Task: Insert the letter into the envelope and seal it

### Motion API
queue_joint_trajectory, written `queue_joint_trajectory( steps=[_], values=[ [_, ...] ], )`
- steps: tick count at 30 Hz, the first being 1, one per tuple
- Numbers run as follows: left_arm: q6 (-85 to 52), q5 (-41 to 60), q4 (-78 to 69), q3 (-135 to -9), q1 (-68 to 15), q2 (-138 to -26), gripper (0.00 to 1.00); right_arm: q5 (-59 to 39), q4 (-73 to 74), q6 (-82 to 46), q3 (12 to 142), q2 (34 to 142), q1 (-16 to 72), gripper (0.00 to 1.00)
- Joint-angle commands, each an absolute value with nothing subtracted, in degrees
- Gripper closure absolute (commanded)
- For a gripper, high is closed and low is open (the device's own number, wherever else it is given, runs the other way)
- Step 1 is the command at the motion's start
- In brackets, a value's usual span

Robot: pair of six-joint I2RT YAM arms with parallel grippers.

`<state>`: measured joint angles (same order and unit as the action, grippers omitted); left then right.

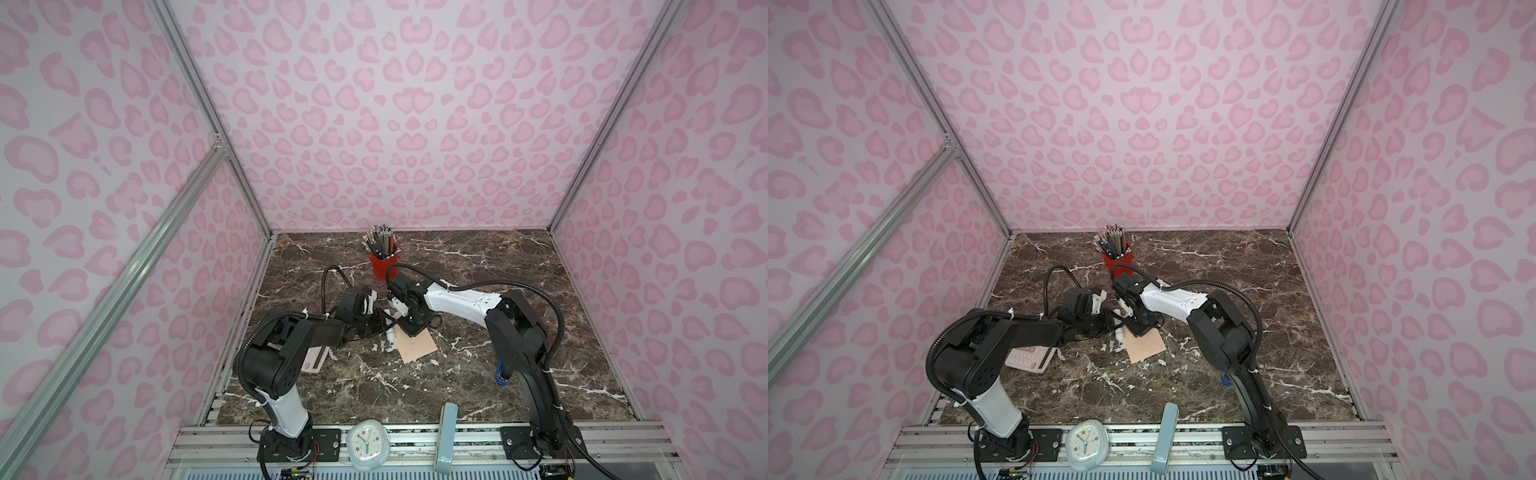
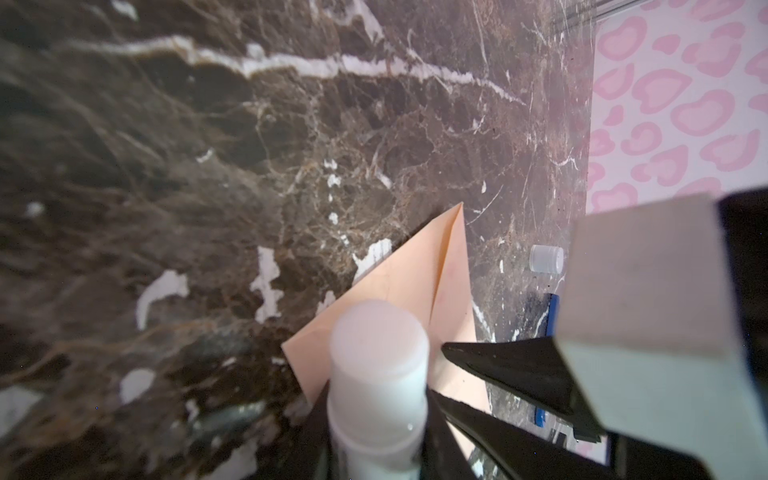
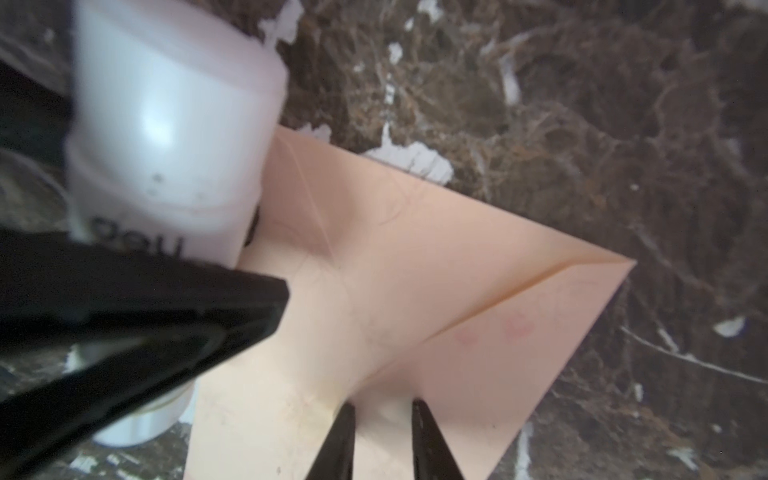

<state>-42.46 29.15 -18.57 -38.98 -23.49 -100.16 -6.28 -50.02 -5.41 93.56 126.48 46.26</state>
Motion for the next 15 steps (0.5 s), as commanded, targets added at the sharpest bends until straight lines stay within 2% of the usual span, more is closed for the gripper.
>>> queue_joint_trajectory(
  steps=[1,7,15],
  values=[
    [-42.0,26.7,-12.3,-38.5,-23.3,-100.2,0.96,-12.6,-56.7,-6.3,90.8,132.1,46.9,0.72],
    [-41.8,26.6,-11.7,-38.5,-23.3,-100.0,0.96,-12.2,-57.0,-6.3,90.9,131.5,46.3,0.72],
    [-40.4,26.0,-8.7,-39.3,-23.3,-100.7,0.96,-14.9,-56.7,-6.2,90.0,125.5,43.4,0.80]
  ],
)
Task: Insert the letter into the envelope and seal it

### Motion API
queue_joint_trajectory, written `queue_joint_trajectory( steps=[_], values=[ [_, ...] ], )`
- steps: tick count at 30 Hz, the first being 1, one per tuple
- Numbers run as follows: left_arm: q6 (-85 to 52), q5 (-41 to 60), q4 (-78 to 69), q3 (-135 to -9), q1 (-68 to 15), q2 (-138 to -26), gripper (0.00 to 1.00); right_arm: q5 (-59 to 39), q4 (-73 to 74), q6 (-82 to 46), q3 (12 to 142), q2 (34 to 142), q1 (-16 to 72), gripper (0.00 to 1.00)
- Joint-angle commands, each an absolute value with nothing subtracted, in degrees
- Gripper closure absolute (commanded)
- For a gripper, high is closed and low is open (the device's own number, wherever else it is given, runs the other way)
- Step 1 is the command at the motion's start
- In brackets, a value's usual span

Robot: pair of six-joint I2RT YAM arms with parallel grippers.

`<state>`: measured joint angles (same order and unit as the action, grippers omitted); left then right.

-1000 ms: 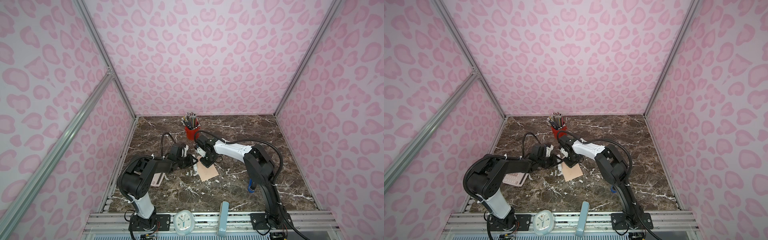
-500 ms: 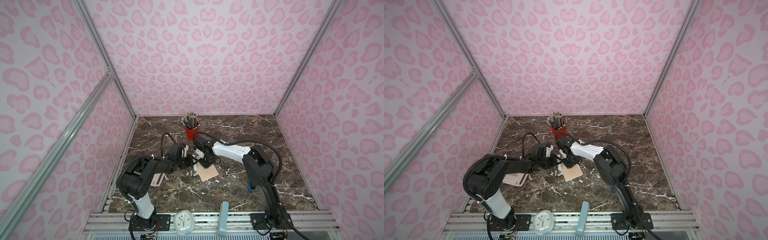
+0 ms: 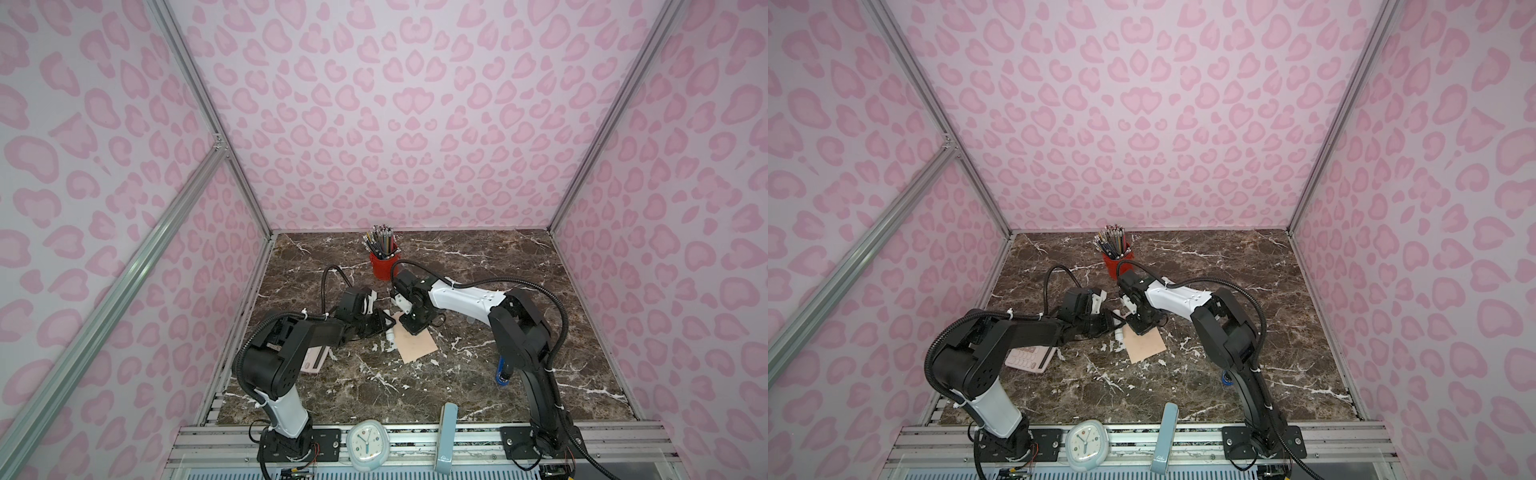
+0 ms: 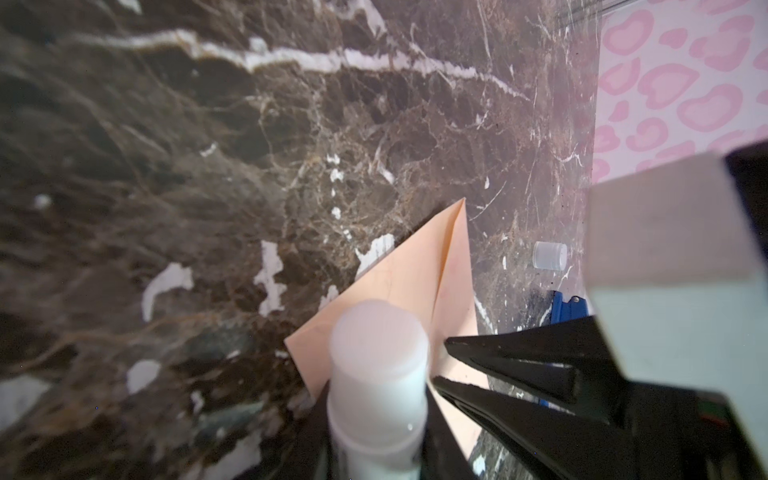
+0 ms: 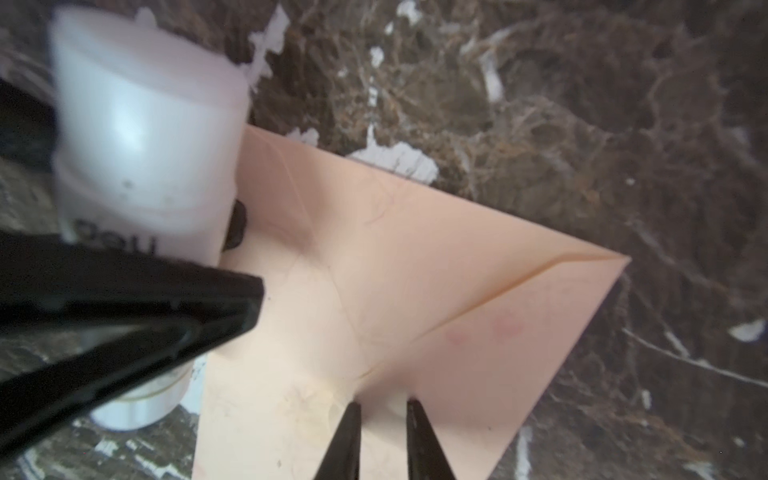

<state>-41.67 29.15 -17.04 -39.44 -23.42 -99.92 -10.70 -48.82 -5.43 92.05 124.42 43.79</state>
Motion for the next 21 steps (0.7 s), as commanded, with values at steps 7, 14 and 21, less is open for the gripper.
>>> queue_joint_trajectory(
  steps=[7,14,21],
  values=[
    [-40.6,26.1,-8.5,-39.6,-23.3,-100.9,0.96,-15.7,-56.1,-6.8,88.5,122.9,42.2,0.85],
    [-40.0,26.0,-6.3,-40.9,-23.3,-100.1,0.96,-14.5,-56.0,-8.1,88.0,120.0,41.6,0.78],
    [-39.4,26.6,-3.9,-42.2,-23.3,-96.5,0.96,-13.8,-55.1,-9.8,86.8,115.6,41.0,0.78]
  ],
)
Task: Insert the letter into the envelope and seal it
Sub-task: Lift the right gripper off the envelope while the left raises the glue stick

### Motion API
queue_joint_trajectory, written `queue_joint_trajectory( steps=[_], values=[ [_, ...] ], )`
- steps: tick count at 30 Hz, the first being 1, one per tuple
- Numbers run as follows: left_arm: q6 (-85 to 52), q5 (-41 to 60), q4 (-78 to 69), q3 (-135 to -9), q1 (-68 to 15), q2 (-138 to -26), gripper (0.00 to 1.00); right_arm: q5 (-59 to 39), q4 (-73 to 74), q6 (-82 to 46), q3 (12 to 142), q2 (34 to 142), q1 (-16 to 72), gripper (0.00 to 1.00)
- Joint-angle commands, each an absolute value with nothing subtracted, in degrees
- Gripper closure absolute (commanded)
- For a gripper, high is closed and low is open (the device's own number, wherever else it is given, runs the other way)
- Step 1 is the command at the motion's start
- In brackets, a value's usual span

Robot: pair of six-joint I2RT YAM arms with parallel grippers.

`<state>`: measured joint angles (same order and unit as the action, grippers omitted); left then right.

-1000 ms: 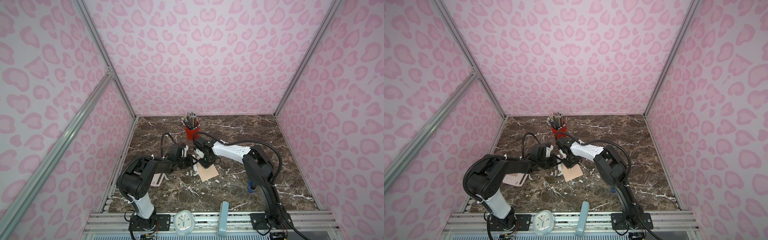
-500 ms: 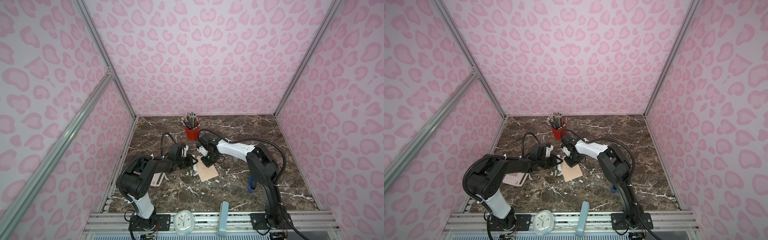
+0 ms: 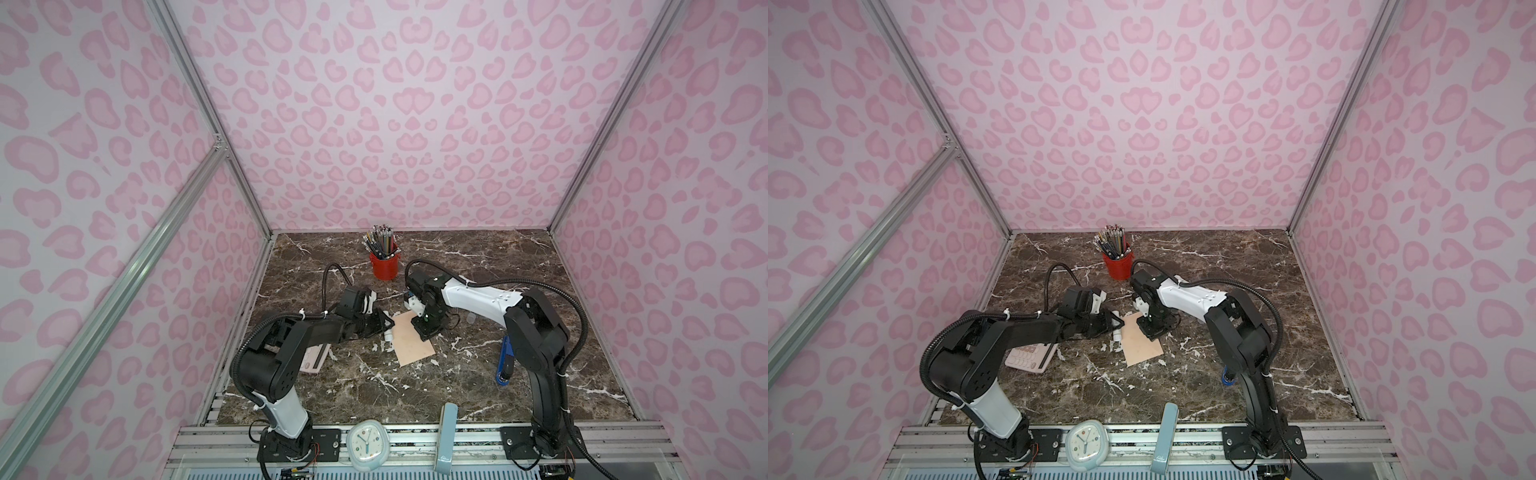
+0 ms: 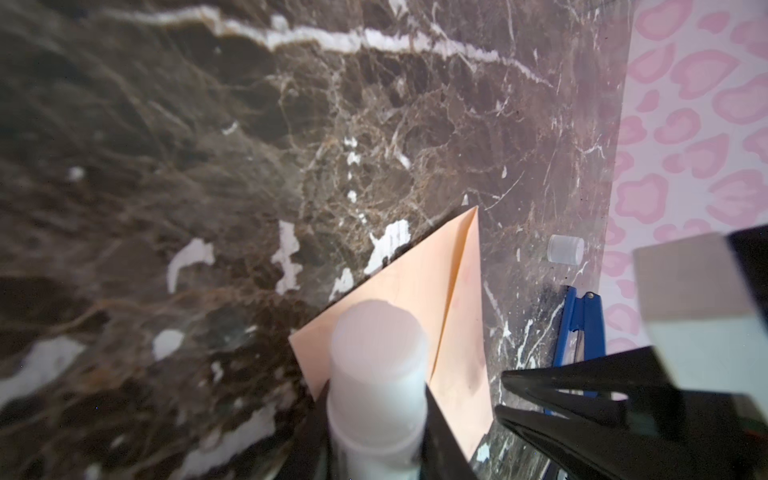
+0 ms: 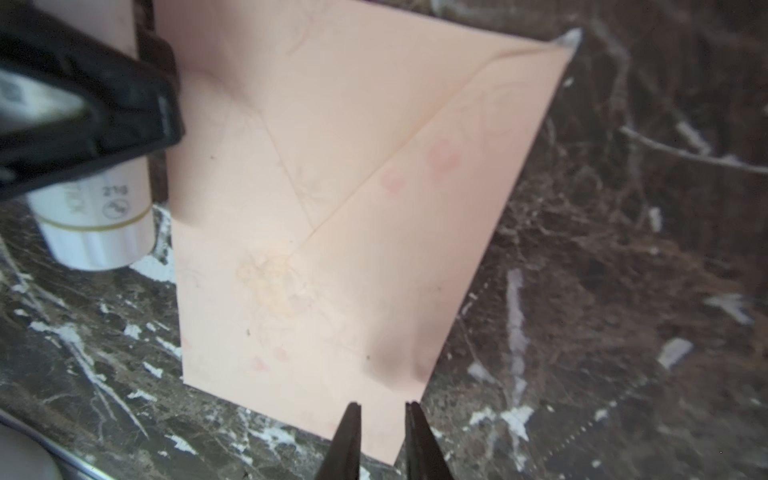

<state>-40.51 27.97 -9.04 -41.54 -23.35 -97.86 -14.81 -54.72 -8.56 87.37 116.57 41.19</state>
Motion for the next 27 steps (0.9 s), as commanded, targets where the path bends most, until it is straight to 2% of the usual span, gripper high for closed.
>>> queue_joint_trajectory(
  steps=[1,16,21,27],
  values=[
    [-39.4,26.8,-3.7,-42.5,-23.3,-95.7,0.96,-13.6,-54.9,-10.1,86.5,114.8,40.9,0.78],
    [-36.8,26.5,4.1,-46.3,-24.0,-78.0,0.94,-11.5,-46.8,-14.4,78.8,96.5,38.9,0.75],
    [-35.5,24.2,6.3,-45.8,-24.8,-68.0,0.94,-14.2,-33.4,-15.7,69.7,84.7,38.8,0.71],
    [-34.6,21.4,6.8,-44.0,-26.6,-56.8,0.94,-17.8,-5.8,-13.4,50.3,66.5,41.4,0.68]
  ],
)
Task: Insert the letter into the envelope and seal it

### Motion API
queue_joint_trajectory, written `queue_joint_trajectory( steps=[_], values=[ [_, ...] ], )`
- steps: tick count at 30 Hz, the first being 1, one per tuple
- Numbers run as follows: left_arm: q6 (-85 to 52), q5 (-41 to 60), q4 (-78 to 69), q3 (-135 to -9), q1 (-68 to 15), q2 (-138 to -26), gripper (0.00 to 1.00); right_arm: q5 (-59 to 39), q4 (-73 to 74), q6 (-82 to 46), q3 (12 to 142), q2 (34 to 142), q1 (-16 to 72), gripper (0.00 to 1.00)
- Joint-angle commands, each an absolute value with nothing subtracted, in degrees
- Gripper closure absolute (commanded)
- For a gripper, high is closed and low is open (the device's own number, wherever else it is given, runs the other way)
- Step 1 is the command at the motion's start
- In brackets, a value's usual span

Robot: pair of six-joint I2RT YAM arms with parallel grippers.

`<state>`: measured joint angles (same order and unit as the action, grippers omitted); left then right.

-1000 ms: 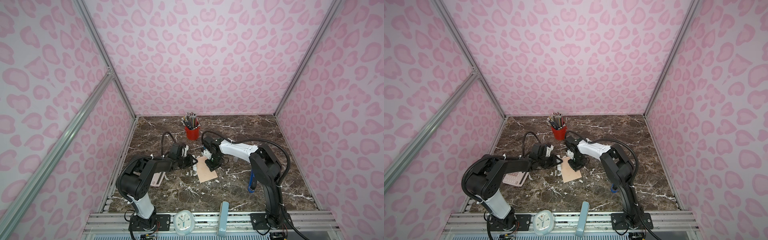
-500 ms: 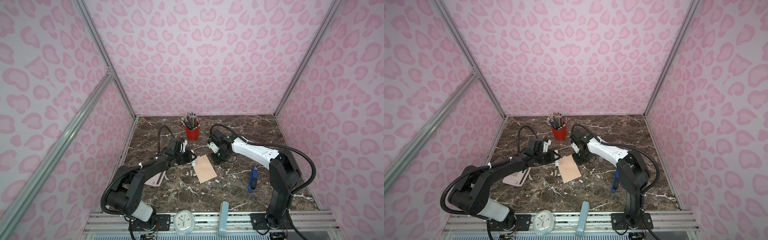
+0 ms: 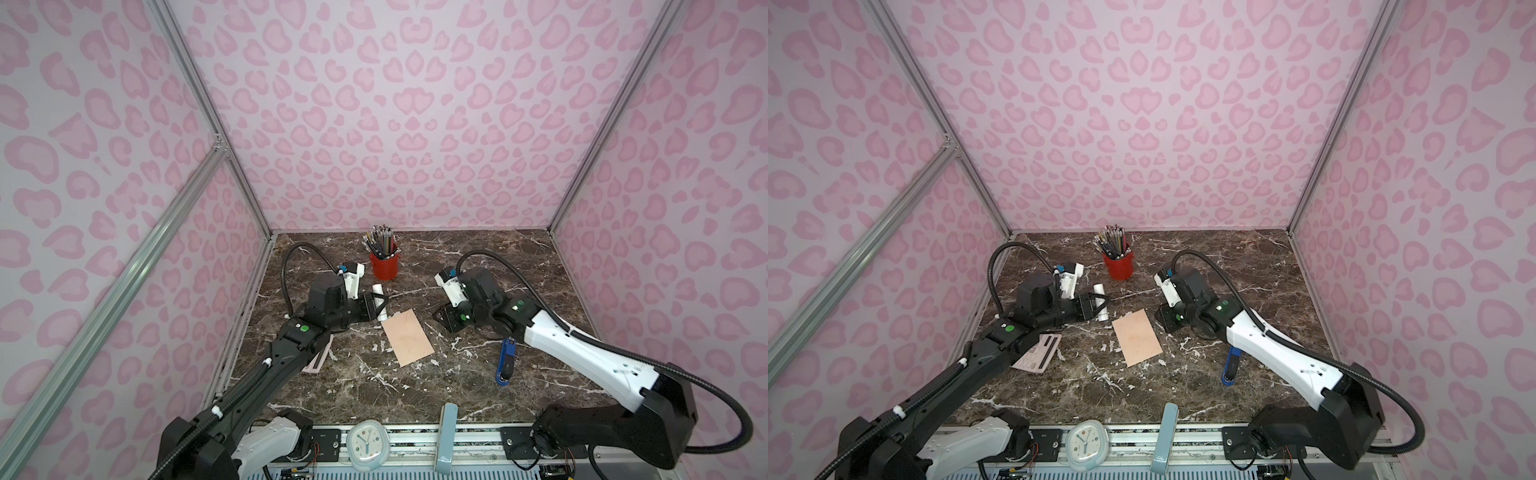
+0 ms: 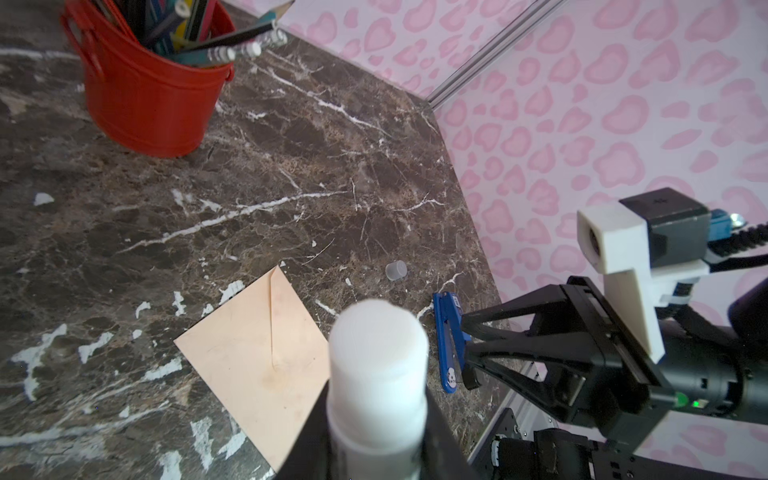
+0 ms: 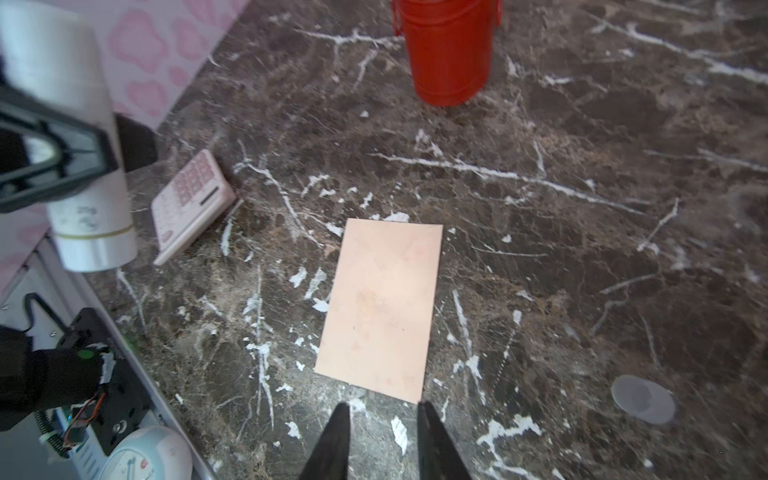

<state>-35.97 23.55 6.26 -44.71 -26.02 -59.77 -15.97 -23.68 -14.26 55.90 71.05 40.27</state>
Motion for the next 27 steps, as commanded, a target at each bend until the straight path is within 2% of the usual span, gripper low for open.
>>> queue_joint_trajectory(
  steps=[1,6,10,14,19,27],
  values=[
    [-34.5,21.0,6.5,-43.6,-26.9,-55.4,0.94,-17.8,-2.4,-13.4,47.6,64.2,42.0,0.68],
    [-32.5,17.6,1.2,-39.8,-31.5,-48.0,0.96,-15.5,17.2,-11.1,34.3,55.8,47.8,0.63],
    [-30.8,14.9,-6.0,-35.8,-35.9,-44.3,0.97,-14.4,27.3,-8.9,28.4,54.4,52.5,0.59],
    [-29.2,16.4,-13.6,-33.5,-38.7,-44.3,0.97,-18.3,34.0,-11.9,26.2,56.0,53.4,0.57],
    [-29.7,22.0,-22.5,-32.9,-40.7,-47.9,0.97,-23.3,37.3,-15.3,26.7,58.5,53.7,0.50],
    [-28.5,23.3,-26.7,-35.1,-43.8,-53.3,0.97,-25.4,35.1,-16.4,27.9,58.9,53.8,0.41]
  ],
)
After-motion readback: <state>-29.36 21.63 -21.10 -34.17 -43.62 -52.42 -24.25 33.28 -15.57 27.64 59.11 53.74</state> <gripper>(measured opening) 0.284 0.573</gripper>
